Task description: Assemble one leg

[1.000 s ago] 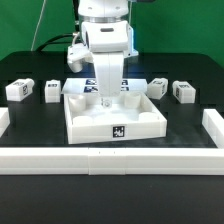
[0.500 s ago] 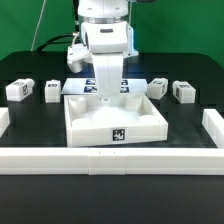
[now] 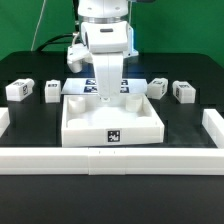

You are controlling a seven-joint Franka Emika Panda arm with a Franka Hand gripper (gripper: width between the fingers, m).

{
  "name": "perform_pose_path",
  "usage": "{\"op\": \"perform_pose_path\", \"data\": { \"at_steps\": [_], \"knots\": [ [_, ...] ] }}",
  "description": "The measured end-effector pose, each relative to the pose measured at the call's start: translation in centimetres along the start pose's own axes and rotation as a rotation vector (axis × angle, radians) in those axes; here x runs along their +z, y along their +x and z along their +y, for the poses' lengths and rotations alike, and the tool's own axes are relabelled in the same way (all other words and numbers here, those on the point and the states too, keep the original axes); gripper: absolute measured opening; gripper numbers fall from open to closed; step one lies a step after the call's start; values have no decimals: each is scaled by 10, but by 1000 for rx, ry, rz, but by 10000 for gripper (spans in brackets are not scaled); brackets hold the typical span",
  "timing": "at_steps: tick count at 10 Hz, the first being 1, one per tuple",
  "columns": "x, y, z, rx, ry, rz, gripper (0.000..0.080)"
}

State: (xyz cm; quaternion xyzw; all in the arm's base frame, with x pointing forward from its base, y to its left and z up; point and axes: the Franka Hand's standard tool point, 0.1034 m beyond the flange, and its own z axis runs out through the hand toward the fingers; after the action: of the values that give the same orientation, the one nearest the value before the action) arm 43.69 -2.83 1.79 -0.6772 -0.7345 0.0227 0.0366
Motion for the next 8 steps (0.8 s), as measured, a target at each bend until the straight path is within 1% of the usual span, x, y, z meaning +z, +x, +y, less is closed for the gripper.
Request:
{"op": "perform_pose_path", "data": {
  "at_steps": [3,4,5,6,8],
  "knots": [
    [0,0,0,1,0,0,57],
    [0,8,2,36,-1,1,57],
    [-1,19,7,59,-6,2,57],
    [-2,32,15,65,-14,5,57],
    [-1,51,31,72,-28,16,57]
  ]
}}
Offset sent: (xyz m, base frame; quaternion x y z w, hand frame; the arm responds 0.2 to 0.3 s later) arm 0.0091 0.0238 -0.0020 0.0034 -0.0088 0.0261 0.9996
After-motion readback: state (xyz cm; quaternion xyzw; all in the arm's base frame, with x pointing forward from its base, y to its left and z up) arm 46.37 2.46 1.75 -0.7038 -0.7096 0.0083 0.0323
